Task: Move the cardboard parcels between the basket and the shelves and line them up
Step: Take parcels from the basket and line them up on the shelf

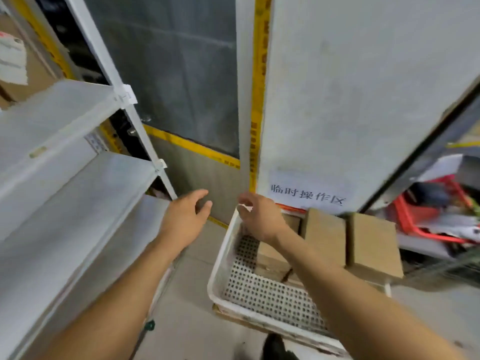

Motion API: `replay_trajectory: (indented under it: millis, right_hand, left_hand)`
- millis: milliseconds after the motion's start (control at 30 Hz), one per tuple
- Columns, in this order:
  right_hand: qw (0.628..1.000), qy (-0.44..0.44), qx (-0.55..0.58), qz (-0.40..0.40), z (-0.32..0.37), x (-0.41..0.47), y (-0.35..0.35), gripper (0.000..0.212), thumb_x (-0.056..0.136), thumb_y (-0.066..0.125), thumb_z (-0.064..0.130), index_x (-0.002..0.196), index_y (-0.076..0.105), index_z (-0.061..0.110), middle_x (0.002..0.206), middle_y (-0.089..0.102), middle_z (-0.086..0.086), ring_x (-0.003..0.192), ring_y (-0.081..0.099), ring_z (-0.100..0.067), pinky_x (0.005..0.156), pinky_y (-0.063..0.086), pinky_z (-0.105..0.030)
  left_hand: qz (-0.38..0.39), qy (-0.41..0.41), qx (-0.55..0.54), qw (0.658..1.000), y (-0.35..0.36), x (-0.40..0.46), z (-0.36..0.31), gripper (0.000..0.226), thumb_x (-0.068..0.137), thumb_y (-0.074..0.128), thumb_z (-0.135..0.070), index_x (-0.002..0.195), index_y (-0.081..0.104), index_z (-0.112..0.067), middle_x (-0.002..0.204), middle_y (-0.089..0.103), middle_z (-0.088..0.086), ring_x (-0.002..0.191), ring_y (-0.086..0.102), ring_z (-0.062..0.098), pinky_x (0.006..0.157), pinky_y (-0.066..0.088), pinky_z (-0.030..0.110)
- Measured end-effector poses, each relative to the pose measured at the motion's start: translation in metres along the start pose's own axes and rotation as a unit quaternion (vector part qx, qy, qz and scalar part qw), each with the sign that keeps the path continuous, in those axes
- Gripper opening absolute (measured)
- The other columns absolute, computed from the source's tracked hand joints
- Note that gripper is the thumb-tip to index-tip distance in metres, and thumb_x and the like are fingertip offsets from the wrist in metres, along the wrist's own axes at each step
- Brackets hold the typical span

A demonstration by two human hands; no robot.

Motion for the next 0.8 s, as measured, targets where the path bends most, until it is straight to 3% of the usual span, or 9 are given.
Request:
replay_trajectory:
  millis: [100,200,333,433,533,667,700,767,800]
  right_hand:
    - [0.998,0.061,0.015,-0.022,-0.084,-0.013,-0.032,0.038,0.104,0.059,0.024,0.14,0.063,0.012,0.14,0.068,-0.008,0.128,0.063,-0.026,0.104,0.05,-0.036]
    - [0.992,0.115,0.024,-0.035,-0.15,-0.032,-0.055,0.037,0.104,0.057,0.02,0.14,0.063,0.013,0.14,0.068,-0.006,0.128,0.063,-0.025,0.101,0.048,-0.032]
    - [0.978,0.193,0.036,-0.071,-0.22,-0.056,-0.075,0.039,0.104,0.058,0.021,0.141,0.062,0.012,0.141,0.067,-0.008,0.129,0.062,-0.026,0.102,0.046,-0.03]
    - [0.964,0.247,0.037,-0.087,-0.262,-0.07,-0.074,0.051,0.105,0.058,0.026,0.152,0.049,0.011,0.155,0.054,-0.009,0.142,0.051,-0.026,0.116,0.039,-0.033]
    - [0.953,0.29,0.026,-0.09,-0.293,-0.077,-0.066,0.058,0.105,0.058,0.026,0.157,0.04,0.008,0.16,0.045,-0.011,0.146,0.044,-0.03,0.119,0.036,-0.039]
    - [0.937,0.335,0.04,-0.085,-0.323,-0.072,-0.053,0.07,0.106,0.058,0.024,0.163,0.022,0.006,0.172,0.021,-0.017,0.162,0.012,-0.028,0.128,0.016,-0.035]
    - [0.934,0.344,0.045,-0.087,-0.33,-0.071,-0.049,0.073,0.106,0.057,0.024,0.165,0.018,0.006,0.174,0.016,-0.017,0.163,0.008,-0.027,0.128,0.013,-0.035]
    - [0.925,0.364,0.064,-0.093,-0.342,-0.069,-0.045,0.072,0.106,0.056,0.023,0.165,0.018,0.005,0.173,0.019,-0.016,0.162,0.015,-0.029,0.128,0.016,-0.036]
    - [0.918,0.374,0.079,-0.102,-0.348,-0.068,-0.044,0.069,0.105,0.056,0.021,0.163,0.023,0.006,0.168,0.03,-0.014,0.157,0.027,-0.027,0.126,0.024,-0.035]
  left_hand:
    - [0.074,0.029,0.011,0.997,0.084,0.012,-0.05,0.04,0.103,0.061,-0.04,0.137,0.066,-0.021,0.129,0.073,0.008,0.118,0.066,0.033,0.098,0.053,0.041]
    - [0.15,0.054,0.025,0.987,0.159,0.018,-0.09,0.041,0.104,0.055,-0.044,0.138,0.063,-0.023,0.126,0.073,0.009,0.113,0.066,0.034,0.09,0.055,0.042]
    - [0.229,0.064,0.007,0.971,0.241,0.022,-0.125,0.048,0.106,0.054,-0.043,0.15,0.052,-0.024,0.142,0.064,0.004,0.13,0.058,0.03,0.109,0.047,0.046]
    - [0.275,0.056,-0.004,0.96,0.296,0.024,-0.134,0.053,0.105,0.053,-0.047,0.153,0.048,-0.025,0.152,0.056,0.001,0.137,0.055,0.025,0.113,0.046,0.042]
    - [0.323,0.027,-0.026,0.946,0.346,0.021,-0.133,0.061,0.105,0.052,-0.05,0.159,0.038,-0.025,0.159,0.048,0.0,0.142,0.049,0.025,0.114,0.044,0.039]
    - [0.377,-0.024,-0.045,0.925,0.395,0.019,-0.121,0.073,0.105,0.048,-0.059,0.165,0.022,-0.026,0.158,0.047,0.002,0.142,0.048,0.03,0.104,0.045,0.036]
    - [0.387,-0.039,-0.05,0.92,0.405,0.02,-0.116,0.078,0.103,0.048,-0.062,0.166,0.019,-0.026,0.161,0.043,0.004,0.145,0.044,0.031,0.108,0.043,0.038]
    - [0.404,-0.065,-0.05,0.911,0.421,0.022,-0.103,0.085,0.101,0.046,-0.068,0.167,0.014,-0.025,0.169,0.033,0.004,0.153,0.034,0.031,0.119,0.036,0.044]
    - [0.41,-0.077,-0.053,0.907,0.427,0.022,-0.097,0.087,0.1,0.046,-0.069,0.167,0.013,-0.025,0.17,0.029,0.004,0.154,0.031,0.031,0.121,0.033,0.044]
Point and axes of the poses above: each hand's wrist, its own x-axis towards the middle knuckle, its own y-axis out of the palm, z = x × y, the point moved 10 cm from there along x, towards the middle knuckle
